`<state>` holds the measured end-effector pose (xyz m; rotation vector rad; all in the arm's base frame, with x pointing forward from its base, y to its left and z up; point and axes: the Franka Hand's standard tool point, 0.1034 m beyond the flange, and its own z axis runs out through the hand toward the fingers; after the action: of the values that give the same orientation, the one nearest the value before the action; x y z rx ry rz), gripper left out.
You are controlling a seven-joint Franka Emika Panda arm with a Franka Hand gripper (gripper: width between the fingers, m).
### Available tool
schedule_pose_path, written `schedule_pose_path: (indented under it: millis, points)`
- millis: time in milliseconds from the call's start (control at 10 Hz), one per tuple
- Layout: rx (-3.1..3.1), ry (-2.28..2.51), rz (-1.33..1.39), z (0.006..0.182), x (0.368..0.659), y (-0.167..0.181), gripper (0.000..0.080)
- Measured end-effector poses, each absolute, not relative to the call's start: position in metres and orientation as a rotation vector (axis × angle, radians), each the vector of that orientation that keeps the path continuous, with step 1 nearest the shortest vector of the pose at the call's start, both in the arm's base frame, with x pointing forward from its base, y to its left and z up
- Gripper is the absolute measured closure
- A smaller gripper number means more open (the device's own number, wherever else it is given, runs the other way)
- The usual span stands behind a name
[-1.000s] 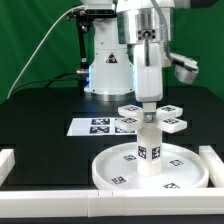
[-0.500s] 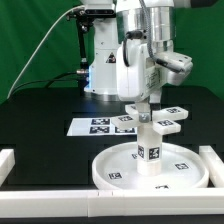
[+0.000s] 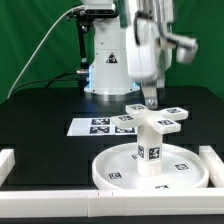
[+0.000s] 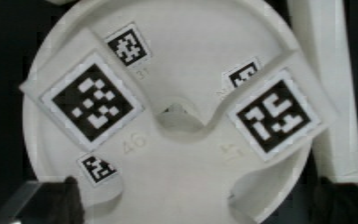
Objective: Assemble round table
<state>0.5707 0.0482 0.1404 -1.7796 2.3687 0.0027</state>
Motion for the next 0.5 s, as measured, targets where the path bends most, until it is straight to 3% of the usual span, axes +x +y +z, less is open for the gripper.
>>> schedule_pose_path:
  millis: [500]
  points:
    - [-1.793,2.358,0.01,0.1421,0.5709,0.0488,0.0151]
